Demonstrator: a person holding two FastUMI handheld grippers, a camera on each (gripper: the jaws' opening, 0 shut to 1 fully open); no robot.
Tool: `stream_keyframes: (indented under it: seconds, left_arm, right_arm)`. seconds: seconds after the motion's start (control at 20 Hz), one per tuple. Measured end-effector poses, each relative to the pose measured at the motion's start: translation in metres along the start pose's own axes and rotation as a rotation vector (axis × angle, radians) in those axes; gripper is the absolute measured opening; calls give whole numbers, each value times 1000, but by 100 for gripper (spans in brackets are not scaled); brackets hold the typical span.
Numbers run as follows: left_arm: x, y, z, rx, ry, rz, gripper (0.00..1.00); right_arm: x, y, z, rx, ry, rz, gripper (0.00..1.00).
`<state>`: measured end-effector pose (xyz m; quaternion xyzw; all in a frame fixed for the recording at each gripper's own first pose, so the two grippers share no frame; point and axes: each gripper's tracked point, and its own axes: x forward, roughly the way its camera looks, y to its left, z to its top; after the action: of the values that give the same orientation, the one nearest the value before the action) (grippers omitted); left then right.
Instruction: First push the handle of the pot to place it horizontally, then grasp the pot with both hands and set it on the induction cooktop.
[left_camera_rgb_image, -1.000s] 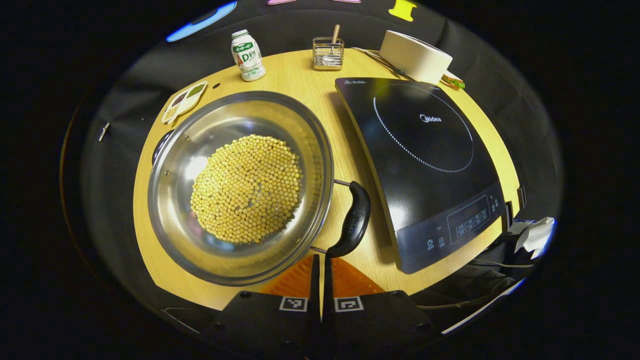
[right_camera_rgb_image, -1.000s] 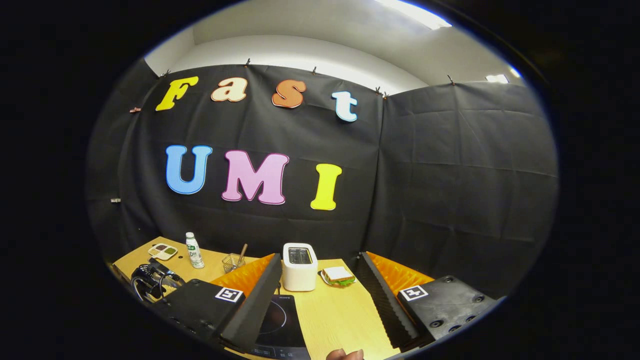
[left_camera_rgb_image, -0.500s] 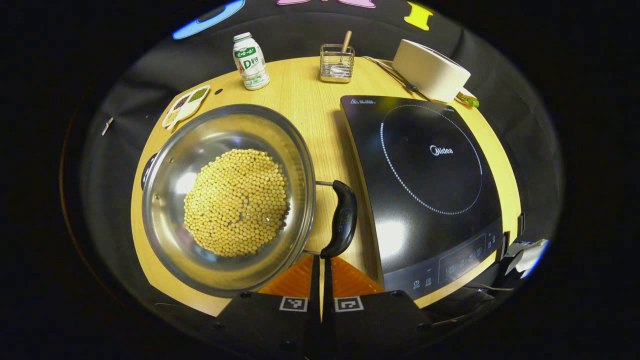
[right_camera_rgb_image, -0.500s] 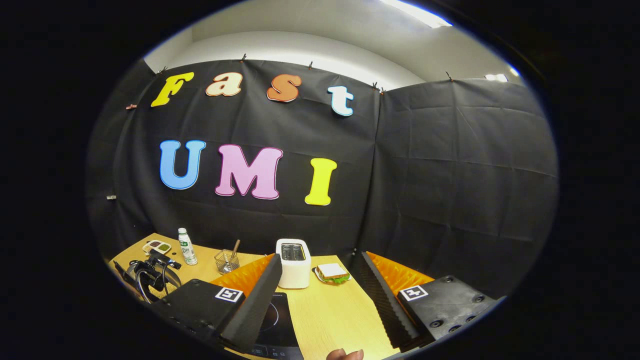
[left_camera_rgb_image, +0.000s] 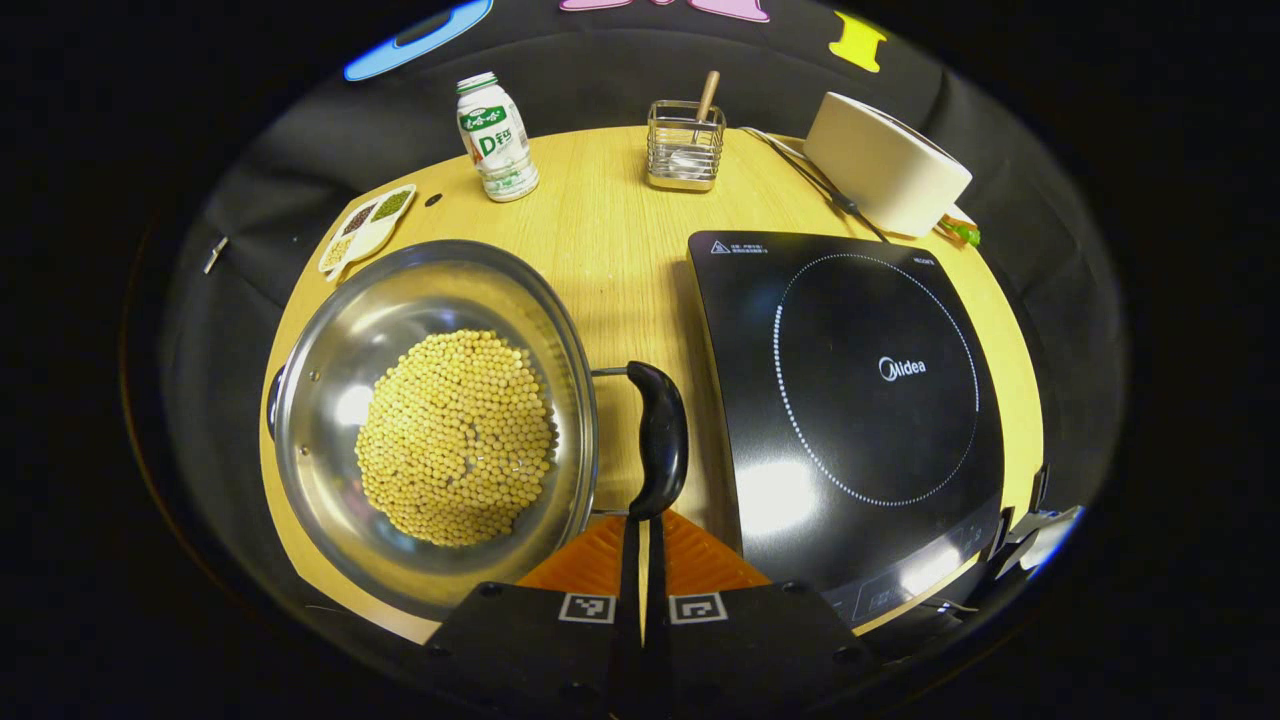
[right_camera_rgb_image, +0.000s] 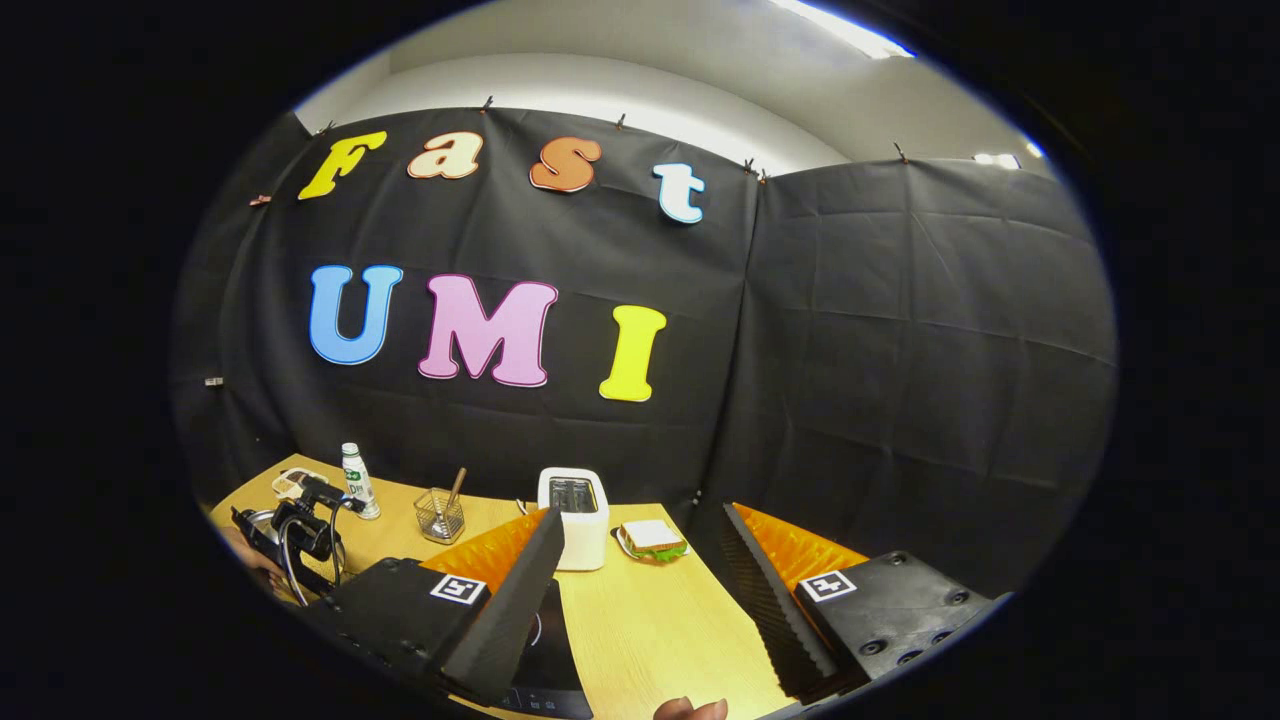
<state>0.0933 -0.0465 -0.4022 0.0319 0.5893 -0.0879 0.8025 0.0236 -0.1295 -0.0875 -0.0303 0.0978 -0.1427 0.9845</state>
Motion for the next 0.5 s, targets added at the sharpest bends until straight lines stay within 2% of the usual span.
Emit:
stream_keyframes:
  seconds: [0.4, 0.5]
  left_arm:
    - [11, -5, 18, -6, -14, 6, 5]
    - [6, -16, 14, -19, -23, -46, 5]
  right_arm:
    - [-4, -5, -8, -7, 23, -17, 98]
    - [-4, 0, -9, -7, 27, -7, 98]
